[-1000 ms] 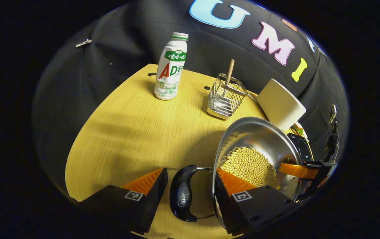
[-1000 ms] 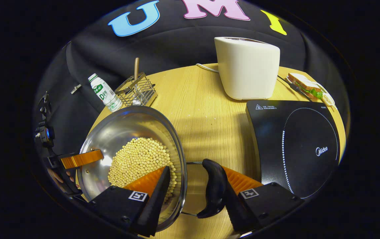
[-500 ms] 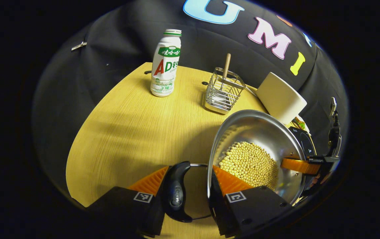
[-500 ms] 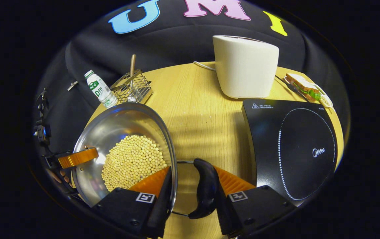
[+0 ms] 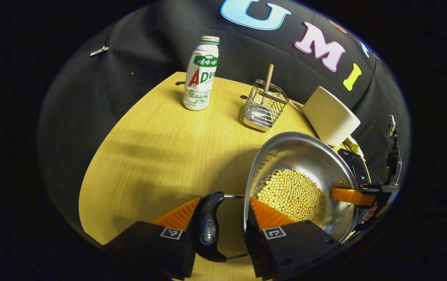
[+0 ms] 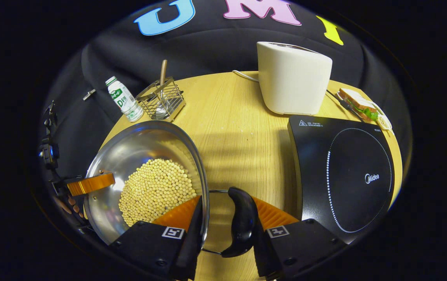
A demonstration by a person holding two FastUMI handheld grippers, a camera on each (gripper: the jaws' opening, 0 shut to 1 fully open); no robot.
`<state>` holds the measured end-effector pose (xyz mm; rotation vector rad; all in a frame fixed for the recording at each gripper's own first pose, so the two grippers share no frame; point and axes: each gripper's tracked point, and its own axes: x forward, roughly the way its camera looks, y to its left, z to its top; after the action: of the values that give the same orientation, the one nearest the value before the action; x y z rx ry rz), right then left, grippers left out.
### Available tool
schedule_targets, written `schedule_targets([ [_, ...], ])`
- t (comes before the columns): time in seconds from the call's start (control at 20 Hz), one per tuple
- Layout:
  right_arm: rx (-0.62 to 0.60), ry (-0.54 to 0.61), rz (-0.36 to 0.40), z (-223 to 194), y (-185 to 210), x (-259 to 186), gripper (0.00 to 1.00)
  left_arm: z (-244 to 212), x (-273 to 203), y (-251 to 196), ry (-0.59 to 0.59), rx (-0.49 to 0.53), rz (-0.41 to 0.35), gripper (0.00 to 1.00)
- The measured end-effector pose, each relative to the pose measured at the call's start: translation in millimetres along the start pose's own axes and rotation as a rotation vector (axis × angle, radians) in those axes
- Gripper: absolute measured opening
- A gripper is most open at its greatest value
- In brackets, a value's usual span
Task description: First push the handle of the pot to place it horizontally, then grasp the pot with both hands and set it on the induction cooktop.
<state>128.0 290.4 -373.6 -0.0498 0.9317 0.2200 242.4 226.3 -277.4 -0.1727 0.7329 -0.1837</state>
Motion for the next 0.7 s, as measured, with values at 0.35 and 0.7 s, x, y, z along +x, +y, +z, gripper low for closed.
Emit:
schedule_targets([
  [0.35, -0.008, -0.048, 0.01, 18, 2, -59, 0.61, 14, -54, -21, -0.034, 0.006, -0.005, 0.59],
  [0.7, 0.007, -0.112, -0.011, 35, -35, -116, 0.61, 24, -83, -76, -0.067, 0.035, -0.05, 0.59],
])
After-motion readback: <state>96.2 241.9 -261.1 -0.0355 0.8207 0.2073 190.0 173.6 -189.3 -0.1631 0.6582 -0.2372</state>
